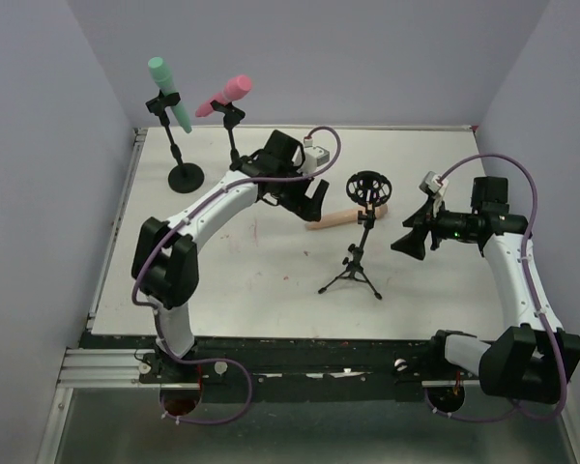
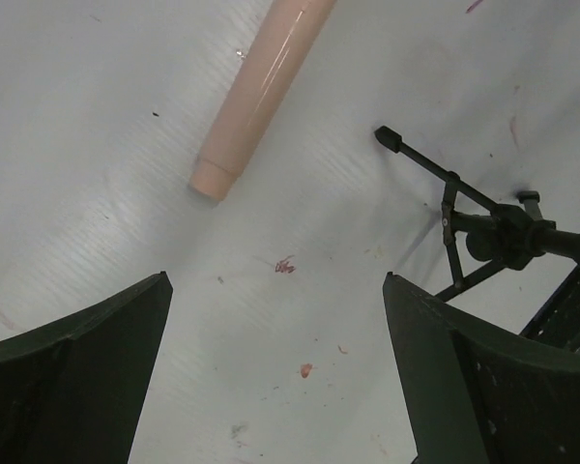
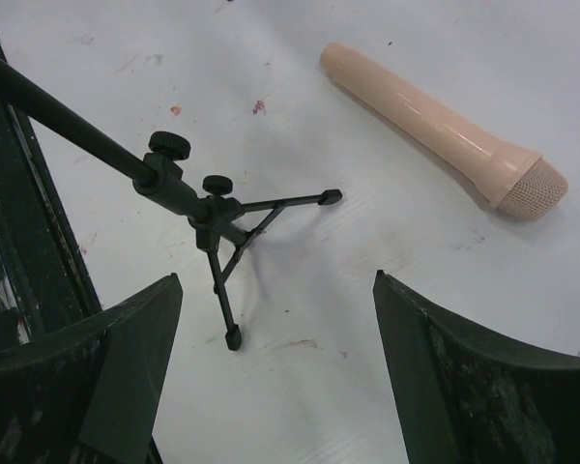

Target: Attach the microphones to the stand

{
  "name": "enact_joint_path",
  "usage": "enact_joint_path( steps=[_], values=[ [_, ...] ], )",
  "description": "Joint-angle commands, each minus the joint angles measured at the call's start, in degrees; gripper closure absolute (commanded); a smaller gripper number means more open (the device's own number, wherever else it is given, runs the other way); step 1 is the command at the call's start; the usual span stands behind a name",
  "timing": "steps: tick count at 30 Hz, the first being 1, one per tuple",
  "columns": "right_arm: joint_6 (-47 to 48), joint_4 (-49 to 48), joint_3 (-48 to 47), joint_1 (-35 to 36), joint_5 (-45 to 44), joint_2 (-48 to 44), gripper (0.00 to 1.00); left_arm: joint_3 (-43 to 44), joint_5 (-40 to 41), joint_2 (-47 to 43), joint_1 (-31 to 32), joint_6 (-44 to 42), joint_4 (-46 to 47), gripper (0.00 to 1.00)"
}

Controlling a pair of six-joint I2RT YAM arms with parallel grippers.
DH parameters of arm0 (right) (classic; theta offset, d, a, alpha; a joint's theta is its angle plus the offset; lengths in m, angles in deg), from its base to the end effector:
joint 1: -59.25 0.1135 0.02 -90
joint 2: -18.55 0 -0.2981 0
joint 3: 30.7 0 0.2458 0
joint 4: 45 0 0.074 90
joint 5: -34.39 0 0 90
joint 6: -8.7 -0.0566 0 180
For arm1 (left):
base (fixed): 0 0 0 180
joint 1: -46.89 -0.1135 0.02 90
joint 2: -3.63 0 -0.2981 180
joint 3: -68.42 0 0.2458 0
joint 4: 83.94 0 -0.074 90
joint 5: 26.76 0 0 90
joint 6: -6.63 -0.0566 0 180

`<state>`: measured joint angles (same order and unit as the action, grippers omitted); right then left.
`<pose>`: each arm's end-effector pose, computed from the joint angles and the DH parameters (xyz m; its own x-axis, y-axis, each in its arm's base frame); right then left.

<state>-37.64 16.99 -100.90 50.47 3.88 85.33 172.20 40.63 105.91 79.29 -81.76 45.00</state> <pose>0.2065 0.0174 0.3145 -0.3570 -0.2995 -0.8848 -0.8473 0.5025 0.1718 0.3354 -0.2386 0.3151 -0.6622 0.3895 -0.6402 0.6869 0.6570 -0.3107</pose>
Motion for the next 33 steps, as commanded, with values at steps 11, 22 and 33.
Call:
enact_joint_path(
  steps=[11,22,33],
  values=[
    [-3.1,-1.3,0.3,-0.6,3.3,-0.1,0.12,18.8,-11.1,18.4,2.6,-12.1,-4.5,0.05],
    [-5.2,-3.4,0.4,-0.8,-0.1,1.5,0.12,24.3,-6.2,22.5,2.7,-8.0,-9.3,0.16],
    [16.1,-18.5,3.3,-1.7,-7.6,11.1,0.06,4.5,-4.8,1.7,2.6,-4.3,-0.4,0.14]
  ],
)
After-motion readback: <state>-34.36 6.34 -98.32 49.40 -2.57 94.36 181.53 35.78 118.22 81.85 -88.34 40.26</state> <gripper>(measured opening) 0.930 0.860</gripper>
